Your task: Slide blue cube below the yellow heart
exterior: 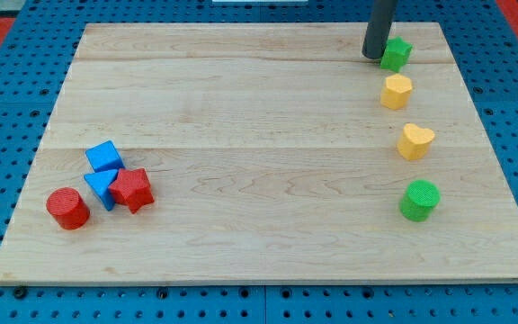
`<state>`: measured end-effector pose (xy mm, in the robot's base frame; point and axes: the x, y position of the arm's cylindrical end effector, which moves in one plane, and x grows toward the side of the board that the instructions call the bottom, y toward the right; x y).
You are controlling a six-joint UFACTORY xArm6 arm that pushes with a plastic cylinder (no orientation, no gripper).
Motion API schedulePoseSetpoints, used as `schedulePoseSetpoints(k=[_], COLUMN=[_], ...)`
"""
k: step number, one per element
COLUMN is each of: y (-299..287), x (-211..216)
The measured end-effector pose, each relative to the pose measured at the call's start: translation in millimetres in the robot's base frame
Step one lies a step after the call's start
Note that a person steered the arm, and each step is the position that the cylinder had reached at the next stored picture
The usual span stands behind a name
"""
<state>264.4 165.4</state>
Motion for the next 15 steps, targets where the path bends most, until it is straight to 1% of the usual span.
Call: schedulePoseSetpoints(k=[1, 2, 3, 4, 5, 6, 7, 8, 9, 10, 11, 12, 13, 14, 15], y=[-95, -206, -292, -400, -414, -318, -258, -270, -182, -173, -205, -198, -108, -117, -147], x=[6, 38, 94, 139, 186, 205, 203, 226, 252, 237, 209, 192, 202, 228, 283])
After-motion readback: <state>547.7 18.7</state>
